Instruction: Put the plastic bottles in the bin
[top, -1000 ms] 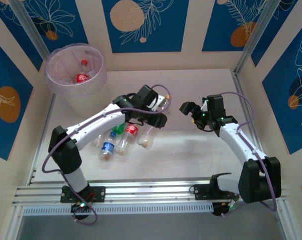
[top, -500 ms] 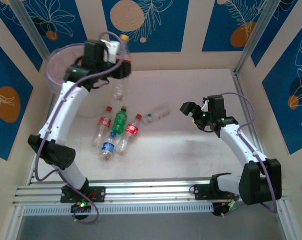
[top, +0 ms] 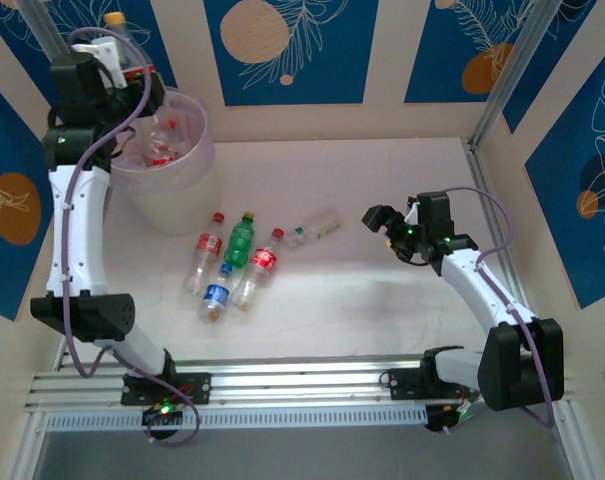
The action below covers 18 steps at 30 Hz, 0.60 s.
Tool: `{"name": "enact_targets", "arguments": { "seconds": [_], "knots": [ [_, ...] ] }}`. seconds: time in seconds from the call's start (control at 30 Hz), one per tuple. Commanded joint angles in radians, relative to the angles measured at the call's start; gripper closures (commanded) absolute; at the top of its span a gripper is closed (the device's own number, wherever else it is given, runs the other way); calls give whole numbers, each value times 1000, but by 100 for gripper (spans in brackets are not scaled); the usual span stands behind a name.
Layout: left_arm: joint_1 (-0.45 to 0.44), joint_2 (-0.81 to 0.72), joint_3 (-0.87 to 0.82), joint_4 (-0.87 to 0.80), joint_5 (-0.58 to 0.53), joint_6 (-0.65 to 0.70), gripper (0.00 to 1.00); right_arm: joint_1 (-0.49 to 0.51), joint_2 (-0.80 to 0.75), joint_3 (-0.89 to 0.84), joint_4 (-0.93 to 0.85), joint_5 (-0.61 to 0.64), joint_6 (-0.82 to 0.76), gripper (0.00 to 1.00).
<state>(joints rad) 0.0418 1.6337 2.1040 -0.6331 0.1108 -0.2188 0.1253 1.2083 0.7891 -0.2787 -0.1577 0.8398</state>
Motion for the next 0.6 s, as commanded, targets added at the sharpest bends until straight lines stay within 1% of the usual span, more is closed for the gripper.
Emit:
{"name": "enact_targets", "arguments": {
  "seconds": [0.0,0.23,0.3,0.47,0.57],
  "knots": [
    [43,35,-3,122,34,-13,100,-12,-40,-13,-23,-8,0,3],
    [68,132,-14,162,29,86,100,-30,-77,-28,-40,-8,-4,3],
    [69,140,-53,178,29,105,100,-36,-85,-33,-43,-9,-3,3],
    [68,117,-181,205,-39,118,100,-45,-99,-46,-45,-15,0,3],
    [69,104,-257,234,-41,138,100,-51,-102,-47,-49,-20,-2,3]
  ]
}}
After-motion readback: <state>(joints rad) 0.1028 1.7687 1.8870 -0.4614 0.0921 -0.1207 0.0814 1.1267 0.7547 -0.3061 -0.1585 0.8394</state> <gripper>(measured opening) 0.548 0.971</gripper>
